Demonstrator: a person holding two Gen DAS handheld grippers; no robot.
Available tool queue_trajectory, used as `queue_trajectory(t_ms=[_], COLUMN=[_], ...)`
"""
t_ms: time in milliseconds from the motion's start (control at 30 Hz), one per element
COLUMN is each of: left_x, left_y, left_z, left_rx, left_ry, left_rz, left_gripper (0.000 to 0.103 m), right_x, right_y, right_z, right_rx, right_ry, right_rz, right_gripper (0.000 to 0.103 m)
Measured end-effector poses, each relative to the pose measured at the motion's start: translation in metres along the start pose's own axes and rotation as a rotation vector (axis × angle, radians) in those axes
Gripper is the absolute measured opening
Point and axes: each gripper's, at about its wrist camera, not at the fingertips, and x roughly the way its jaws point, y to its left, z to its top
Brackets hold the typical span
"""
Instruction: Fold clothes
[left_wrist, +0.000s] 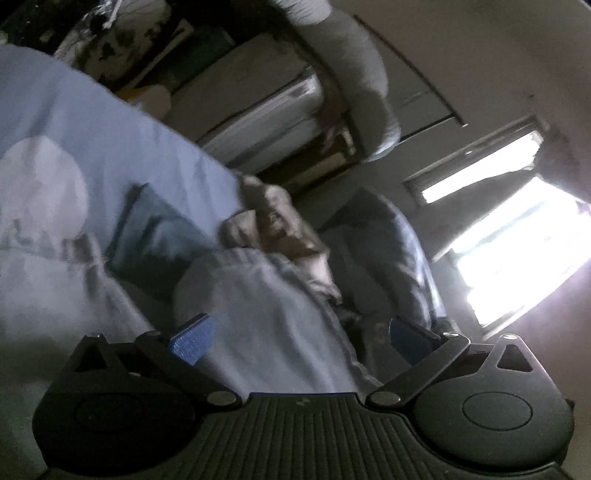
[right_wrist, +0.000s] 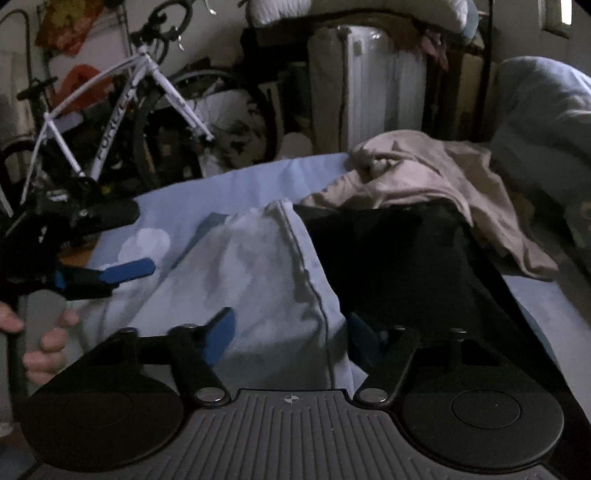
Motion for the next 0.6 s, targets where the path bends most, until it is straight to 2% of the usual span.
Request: queue_trajectory(t_ms=[33, 100, 200, 300, 400, 500, 600], left_x=[0.001, 0.002, 0.003, -0.005, -0.009, -0.012, -0.015], left_y=[0.002, 0.005, 0.007, 0.010, 0.011, 0.011, 0.010], left_z=[0.001, 0.002, 0.009, 0.015, 0.025, 0.032, 0.039], left_rx=[-0.001, -0.002, -0.023, -0.037, -0.029, -0.003, 0.029], left_ry=[0.012, 0.035, 0.053, 0.061, 0.077, 0.108, 0.140], left_rz=[0.007, 0.021, 0.002, -0.020, -0.044, -0.078, -0.103], left_gripper=[0.103, 0.103, 0.103, 0.103, 0.103, 0.103, 0.103], right_x=[0.005, 0.001, -0.011, -0.028, -0.037, -0.034, -0.023], right_y=[0.002, 0.015, 0.040, 0.078, 0.131, 0.176, 0.206], right_z=[0.001, 0.002, 0.001, -0.004, -0.019, -0.039, -0.059], right_rx=[-0.016, -0.075, -0.183, -0.335, -0.540, -0.683, -0.764], right_ry=[0.007, -0.018, -0.066, -0.101, -0.096, -0.048, -0.005], right_rz=[-0.008, -0.038, -0.082, -0.105, -0.097, -0.038, -0.011], right_gripper=[0.039, 0.025, 0.015, 0.015, 0.015, 0.015, 0.015])
